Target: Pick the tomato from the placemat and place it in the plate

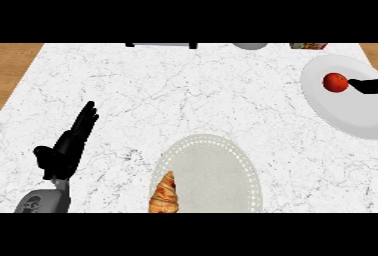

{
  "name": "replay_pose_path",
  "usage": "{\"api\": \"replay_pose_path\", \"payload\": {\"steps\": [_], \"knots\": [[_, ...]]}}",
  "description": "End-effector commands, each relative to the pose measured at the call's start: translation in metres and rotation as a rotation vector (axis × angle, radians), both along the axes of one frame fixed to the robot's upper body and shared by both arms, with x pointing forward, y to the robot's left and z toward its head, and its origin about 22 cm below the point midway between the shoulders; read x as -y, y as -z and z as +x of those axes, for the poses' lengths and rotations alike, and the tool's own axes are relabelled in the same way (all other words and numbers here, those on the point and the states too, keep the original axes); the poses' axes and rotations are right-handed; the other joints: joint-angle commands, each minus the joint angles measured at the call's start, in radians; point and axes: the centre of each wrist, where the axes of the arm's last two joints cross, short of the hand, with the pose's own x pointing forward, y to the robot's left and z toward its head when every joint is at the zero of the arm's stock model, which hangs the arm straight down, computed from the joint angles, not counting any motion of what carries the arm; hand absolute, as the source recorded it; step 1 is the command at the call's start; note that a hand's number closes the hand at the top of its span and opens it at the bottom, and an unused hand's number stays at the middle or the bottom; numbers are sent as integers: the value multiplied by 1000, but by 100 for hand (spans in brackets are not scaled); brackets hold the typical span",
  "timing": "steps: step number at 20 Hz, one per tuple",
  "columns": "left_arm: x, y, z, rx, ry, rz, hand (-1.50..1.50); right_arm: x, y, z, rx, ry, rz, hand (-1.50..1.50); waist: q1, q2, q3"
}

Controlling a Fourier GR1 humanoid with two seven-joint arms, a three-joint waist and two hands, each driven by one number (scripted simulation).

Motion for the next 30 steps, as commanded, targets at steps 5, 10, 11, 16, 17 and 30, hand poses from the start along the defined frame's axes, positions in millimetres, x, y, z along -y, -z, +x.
{"api": "replay_pose_path", "payload": {"steps": [5, 10, 11, 16, 17, 30], "knots": [[-3, -5, -3, -16, 0, 6, 0, 11, 4, -5, 184, 70, 170, -150, -2, 1, 2], [-9, 1, -7, -4, -21, 7, 0, 46, -6, -27, 375, 104, 338, -150, -25, -4, 2], [-7, -6, -9, -14, -16, -11, 0, 59, -6, -38, 404, 91, 364, -150, -20, -4, 3], [0, 0, 2, -11, -35, -2, 0, 90, 23, -81, 478, 82, 456, -150, -31, -3, 2], [-5, 2, -13, -20, -40, 11, 0, 116, 15, -107, 473, 74, 458, -150, -30, -5, 2], [-13, -2, -8, 1, -8, -4, 0, 149, 62, -195, 417, -40, 384, -150, -15, -2, 4]]}}
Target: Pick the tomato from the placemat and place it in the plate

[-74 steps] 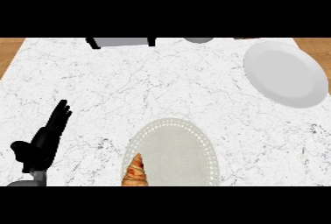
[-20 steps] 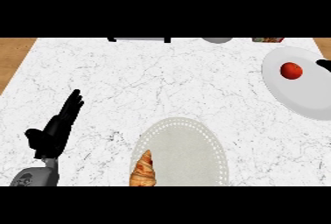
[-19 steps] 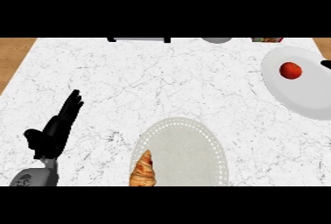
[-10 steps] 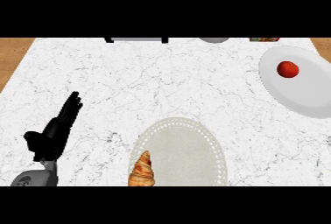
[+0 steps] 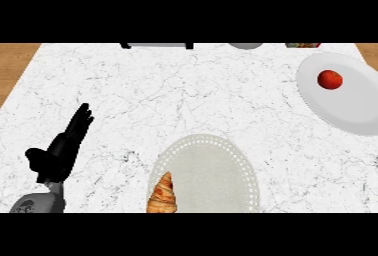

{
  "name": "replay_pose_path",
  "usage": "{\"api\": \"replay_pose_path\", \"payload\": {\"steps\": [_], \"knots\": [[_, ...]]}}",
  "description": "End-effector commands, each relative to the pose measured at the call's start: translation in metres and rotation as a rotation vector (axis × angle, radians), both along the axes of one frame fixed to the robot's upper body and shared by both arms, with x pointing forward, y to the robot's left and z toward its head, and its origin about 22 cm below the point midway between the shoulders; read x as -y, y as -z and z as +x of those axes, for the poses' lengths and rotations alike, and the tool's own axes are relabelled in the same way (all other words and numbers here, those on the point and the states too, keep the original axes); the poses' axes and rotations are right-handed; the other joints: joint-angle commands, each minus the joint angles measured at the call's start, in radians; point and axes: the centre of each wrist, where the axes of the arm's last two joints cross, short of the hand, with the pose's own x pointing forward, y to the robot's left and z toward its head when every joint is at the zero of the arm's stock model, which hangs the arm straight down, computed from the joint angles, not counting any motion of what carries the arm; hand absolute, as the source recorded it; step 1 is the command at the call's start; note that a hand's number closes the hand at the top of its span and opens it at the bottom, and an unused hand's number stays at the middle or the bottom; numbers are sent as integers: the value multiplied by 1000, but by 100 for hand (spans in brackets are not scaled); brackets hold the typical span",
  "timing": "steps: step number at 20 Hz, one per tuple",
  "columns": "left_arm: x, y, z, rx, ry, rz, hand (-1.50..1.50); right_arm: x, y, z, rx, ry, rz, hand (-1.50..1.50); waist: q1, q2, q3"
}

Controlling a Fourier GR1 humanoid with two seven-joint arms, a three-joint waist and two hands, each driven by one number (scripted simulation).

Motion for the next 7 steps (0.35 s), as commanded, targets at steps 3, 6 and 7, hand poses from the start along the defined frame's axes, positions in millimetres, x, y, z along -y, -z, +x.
{"api": "replay_pose_path", "payload": {"steps": [3, 6, 7], "knots": [[13, 4, -3, 5, 13, -8, 0, 7, 12, -27, -14, -19, -30, -150, 8, 3, 2], [10, 13, -5, 8, 16, -22, 0, 13, 7, -35, -27, -20, -49, -150, 7, 3, 2], [-2, 5, -3, 12, 8, -15, 0, 9, 18, -37, -15, 1, -66, -150, 7, 2, 2]]}}
